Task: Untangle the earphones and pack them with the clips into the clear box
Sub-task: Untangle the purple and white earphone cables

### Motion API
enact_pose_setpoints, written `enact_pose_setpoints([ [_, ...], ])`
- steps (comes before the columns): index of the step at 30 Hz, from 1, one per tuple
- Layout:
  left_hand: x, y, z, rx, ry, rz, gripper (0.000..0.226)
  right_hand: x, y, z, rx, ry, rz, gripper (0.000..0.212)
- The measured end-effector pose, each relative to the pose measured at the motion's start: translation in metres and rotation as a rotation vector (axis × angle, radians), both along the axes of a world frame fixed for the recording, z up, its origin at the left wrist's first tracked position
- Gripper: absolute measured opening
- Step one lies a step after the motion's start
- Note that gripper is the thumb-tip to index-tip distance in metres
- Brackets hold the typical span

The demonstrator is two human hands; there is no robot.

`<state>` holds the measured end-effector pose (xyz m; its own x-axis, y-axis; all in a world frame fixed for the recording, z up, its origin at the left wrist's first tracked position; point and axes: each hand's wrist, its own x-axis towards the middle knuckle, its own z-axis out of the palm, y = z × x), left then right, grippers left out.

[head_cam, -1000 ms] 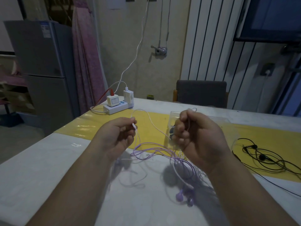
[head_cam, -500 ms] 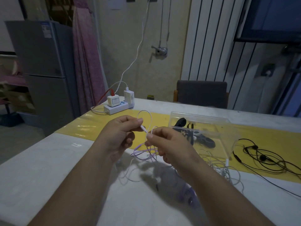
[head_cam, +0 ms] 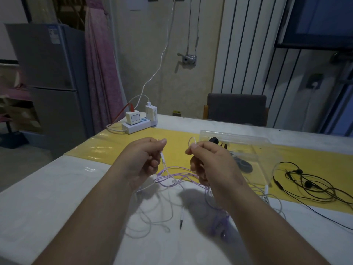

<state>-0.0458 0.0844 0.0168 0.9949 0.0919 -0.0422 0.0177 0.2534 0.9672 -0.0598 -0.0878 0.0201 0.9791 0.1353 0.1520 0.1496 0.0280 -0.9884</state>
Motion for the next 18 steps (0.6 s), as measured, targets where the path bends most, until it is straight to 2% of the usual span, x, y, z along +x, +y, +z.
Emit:
enact_pose_setpoints([
  [5, -0.003, -0.001, 0.002, -0.018, -0.026, -0.009, 0.027, -0.001, -0.002, 0.001, -0.023, 0.004, 0.028, 0.025],
  [10, -0.004, -0.002, 0.003, -0.012, -0.067, -0.071, 0.027, -0.002, 0.003, -0.002, -0.142, 0.083, 0.133, 0.002],
  [14, -0.005, -0.002, 0.003, 0.002, -0.082, -0.083, 0.025, 0.000, 0.003, -0.005, -0.129, 0.063, 0.129, 0.018],
  [18, -0.007, -0.002, 0.004, 0.007, -0.074, -0.094, 0.025, 0.002, 0.003, -0.009, -0.189, -0.025, 0.064, 0.014],
])
